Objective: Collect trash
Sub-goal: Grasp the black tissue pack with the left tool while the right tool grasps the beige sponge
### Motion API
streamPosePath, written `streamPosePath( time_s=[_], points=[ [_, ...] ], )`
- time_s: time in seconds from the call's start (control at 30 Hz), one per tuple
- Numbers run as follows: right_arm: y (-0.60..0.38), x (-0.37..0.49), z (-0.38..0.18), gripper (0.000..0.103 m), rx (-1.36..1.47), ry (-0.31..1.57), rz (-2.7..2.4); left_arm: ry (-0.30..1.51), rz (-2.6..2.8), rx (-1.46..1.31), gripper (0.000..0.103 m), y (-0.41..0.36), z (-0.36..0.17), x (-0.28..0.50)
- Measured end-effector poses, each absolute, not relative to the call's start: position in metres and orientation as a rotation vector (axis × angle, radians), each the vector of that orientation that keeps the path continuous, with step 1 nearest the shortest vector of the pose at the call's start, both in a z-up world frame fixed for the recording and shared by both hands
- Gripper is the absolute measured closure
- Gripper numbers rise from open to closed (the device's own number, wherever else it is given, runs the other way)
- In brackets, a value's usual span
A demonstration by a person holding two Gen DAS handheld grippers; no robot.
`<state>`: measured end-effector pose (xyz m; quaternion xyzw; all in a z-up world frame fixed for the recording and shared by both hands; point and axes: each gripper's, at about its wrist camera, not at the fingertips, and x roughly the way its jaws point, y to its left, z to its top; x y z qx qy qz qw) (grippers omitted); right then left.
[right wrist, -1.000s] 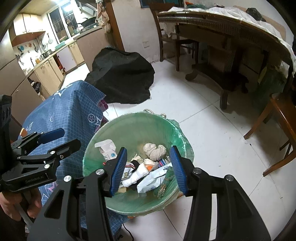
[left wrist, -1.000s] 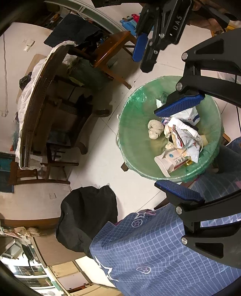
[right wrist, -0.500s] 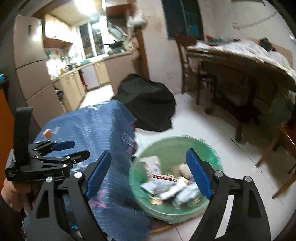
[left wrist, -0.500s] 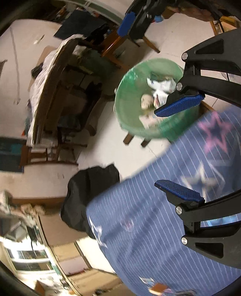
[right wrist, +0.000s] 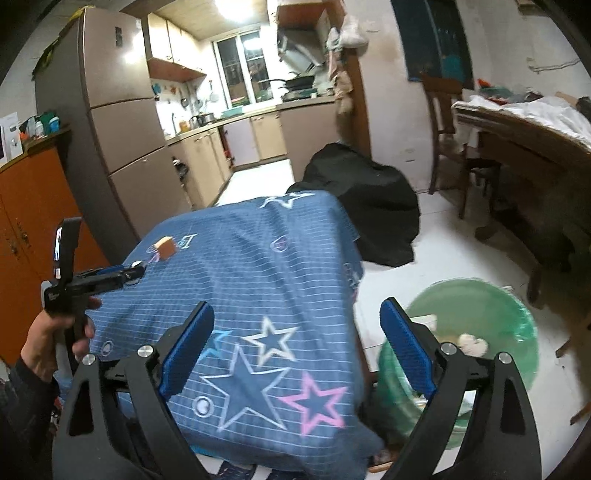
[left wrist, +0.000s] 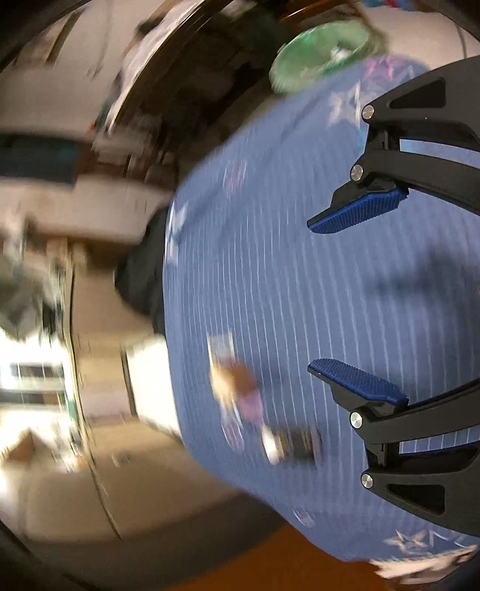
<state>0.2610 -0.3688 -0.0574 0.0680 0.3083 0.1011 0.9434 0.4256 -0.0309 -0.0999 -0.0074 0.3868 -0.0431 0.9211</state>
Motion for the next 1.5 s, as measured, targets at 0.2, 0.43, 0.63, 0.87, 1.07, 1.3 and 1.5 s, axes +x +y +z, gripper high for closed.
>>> streamPosePath(
  time_s=[0.2,0.43,0.63,0.87,1.07,1.3,1.5],
  points=[
    [-0.326,0.28,-0.069,0.014,0.109,0.677,0.271,0.88,0.104,-0.126,0.032,0.089,-0.123,0.469],
    [-0.26,0.316,-0.086,0.014,0.059,0.746,0.367,0.918,0.111,-0.143,0.032,0.109,-0.143,0.509],
    [-0.218,0.346,-0.086,0.014,0.004,0.756,0.441,0.934,0.101,-0.133,0.032,0.112,-0.155,0.526],
    [-0.157,0.4,-0.09,0.014,-0.051,0.774,0.569,0.899,0.066,-0.155,0.07,0.109,-0.152,0.511],
    [-0.1,0.453,-0.111,0.014,-0.177,0.809,0.69,0.877,0.036,-0.246,0.081,0.125,-0.153,0.499],
    [-0.043,0.512,-0.126,0.014,-0.306,0.85,0.751,0.884,0.009,-0.19,0.075,0.115,-0.158,0.5],
    [-0.011,0.536,-0.128,0.014,-0.375,0.854,0.783,0.864,0.002,-0.189,0.028,0.114,-0.158,0.507]
  ],
)
